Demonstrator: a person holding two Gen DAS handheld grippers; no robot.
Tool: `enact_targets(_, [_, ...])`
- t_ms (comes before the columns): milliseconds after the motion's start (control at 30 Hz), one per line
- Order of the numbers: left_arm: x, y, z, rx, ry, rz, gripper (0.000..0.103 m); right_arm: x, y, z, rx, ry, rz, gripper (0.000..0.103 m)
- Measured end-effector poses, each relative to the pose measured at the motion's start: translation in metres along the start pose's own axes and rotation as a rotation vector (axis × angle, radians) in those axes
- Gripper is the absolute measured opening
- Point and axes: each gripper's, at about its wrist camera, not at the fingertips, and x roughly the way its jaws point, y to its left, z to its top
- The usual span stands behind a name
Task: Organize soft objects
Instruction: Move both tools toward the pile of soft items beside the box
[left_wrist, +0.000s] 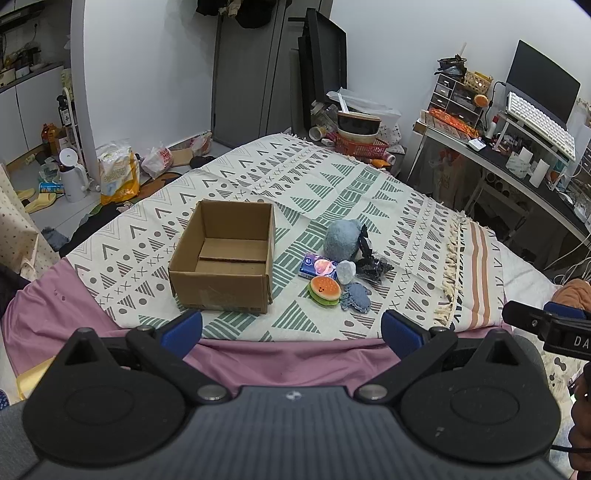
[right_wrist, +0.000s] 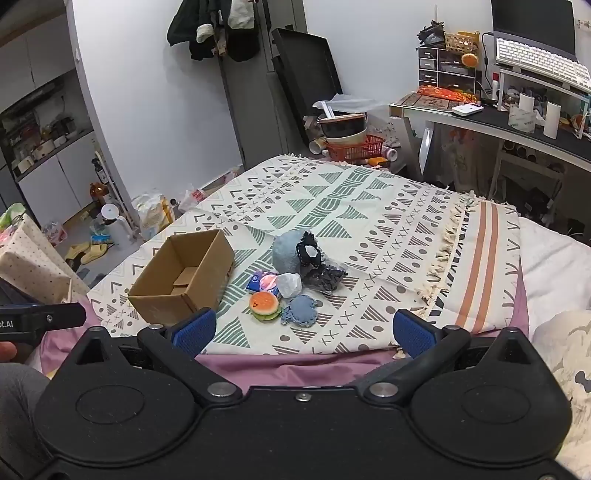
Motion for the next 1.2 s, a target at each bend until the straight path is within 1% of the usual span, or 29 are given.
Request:
enact_targets(500, [0.003,-0.005,0.003,0.008,-0.001,0.002,0.102,0.000,0.001,0.000,-0.001,0.002,0.003,0.103])
enact_targets(833, [-0.005,-0.008,0.003,0.009,-0.007,-0.002,0.102,0.000,-0.001,0.002,0.007,-0.006,0.008,0.103])
enact_targets(1200, [0.011,-0.019,0.012,0.014,0.002,-0.020,0.102,0.016,-0.008,0.012,0.024,0.008,0.013,0.103])
